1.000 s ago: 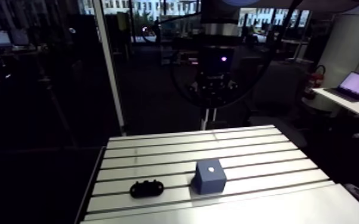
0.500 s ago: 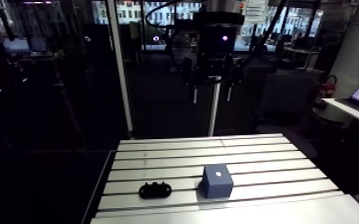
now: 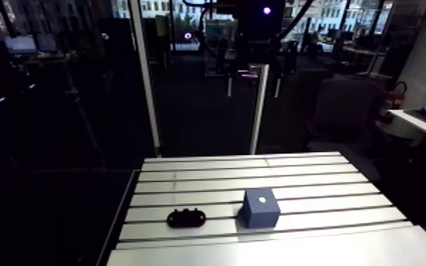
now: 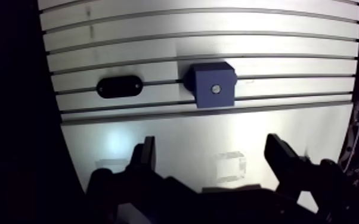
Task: Pick up the M10 bolt and insert it into the hex recess until seated.
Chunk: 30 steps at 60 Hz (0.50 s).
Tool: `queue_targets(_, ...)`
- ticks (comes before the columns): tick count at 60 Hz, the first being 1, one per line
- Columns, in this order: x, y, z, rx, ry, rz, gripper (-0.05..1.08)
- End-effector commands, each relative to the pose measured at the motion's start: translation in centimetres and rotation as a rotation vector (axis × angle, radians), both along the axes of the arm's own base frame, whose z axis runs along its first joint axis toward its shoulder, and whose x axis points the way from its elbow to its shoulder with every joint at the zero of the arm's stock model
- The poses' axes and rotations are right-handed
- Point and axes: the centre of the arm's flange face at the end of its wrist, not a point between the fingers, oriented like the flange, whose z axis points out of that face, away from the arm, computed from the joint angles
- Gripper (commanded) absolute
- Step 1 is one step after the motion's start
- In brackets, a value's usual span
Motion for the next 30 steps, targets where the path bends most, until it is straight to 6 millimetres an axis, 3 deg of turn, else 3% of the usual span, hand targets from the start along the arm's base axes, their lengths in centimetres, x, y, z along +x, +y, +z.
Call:
queue_targets(1,-0.9,-0.2,0.6,0.005,-0.005,-0.013,0.01)
queue_targets(30,0.0,-2.4,-0.3,0.051,-0.021,0.041,0.01)
